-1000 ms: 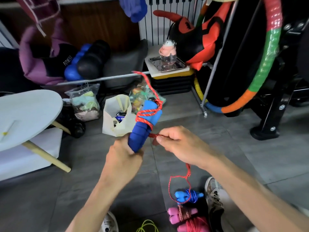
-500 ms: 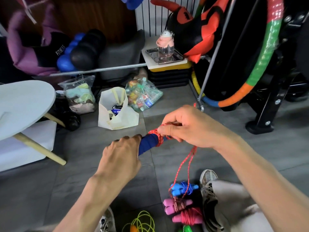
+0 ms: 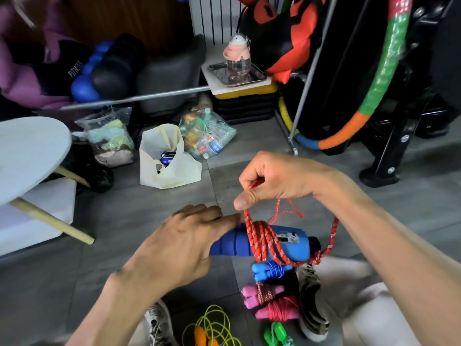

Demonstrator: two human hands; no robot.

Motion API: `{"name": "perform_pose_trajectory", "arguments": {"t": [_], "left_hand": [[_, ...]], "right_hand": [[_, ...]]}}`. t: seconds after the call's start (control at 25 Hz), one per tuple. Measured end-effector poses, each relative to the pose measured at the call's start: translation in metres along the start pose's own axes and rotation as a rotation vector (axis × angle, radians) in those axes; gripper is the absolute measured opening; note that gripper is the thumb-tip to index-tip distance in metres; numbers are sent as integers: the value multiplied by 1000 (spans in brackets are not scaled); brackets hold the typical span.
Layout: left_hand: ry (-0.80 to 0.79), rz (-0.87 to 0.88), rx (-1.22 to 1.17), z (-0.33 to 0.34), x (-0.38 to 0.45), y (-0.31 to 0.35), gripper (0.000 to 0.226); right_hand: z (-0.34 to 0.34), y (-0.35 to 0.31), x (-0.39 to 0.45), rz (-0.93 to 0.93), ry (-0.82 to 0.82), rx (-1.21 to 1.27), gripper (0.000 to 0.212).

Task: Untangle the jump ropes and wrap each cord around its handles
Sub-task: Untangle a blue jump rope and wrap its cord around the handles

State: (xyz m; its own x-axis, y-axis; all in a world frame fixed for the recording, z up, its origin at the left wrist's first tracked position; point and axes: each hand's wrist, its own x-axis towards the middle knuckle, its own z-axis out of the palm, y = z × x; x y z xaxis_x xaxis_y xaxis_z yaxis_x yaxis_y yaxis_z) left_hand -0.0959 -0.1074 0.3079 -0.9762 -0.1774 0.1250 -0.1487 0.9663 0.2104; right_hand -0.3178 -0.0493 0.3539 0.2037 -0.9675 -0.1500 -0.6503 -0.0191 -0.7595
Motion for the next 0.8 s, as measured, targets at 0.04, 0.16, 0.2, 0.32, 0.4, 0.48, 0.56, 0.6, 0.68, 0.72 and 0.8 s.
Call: {"name": "perform_pose_trajectory", "arguments": {"t": [0.04, 0.16, 0.2, 0.32, 0.4, 0.48, 0.56, 0.6, 0.68, 0.72, 0.8], "left_hand": [[18, 31, -34, 0, 0, 0, 62], [160, 17, -187, -6, -2, 1, 63], [222, -23, -277, -8, -3, 1, 61], [425, -270, -556, -18, -1, 7, 35], [534, -491, -711, -16, 7, 6, 23], [613, -664, -911, -12, 13, 1, 17], [622, -783, -914, -7, 15, -4, 15], [616, -821, -868, -5, 15, -6, 15], [587, -879, -694, -4, 15, -9, 18], [561, -906, -532, -6, 14, -13, 20], [456, -962, -224, -11, 15, -22, 17]], "right_hand": [[2, 2, 1, 0, -30, 40, 50], [6, 4, -1, -56, -5, 236, 24], [8, 5, -3, -83, 34, 351, 18], [18, 13, -1, -65, 283, 749, 31], [26, 16, 8, -49, 321, 799, 18], [36, 11, 18, -9, 310, 624, 18], [48, 5, 25, 51, 355, 443, 27], [53, 3, 26, 86, 372, 396, 29], [58, 0, 27, 157, 383, 319, 28], [59, -2, 26, 181, 367, 278, 25], [59, -8, 22, 182, 335, 203, 23]]}}
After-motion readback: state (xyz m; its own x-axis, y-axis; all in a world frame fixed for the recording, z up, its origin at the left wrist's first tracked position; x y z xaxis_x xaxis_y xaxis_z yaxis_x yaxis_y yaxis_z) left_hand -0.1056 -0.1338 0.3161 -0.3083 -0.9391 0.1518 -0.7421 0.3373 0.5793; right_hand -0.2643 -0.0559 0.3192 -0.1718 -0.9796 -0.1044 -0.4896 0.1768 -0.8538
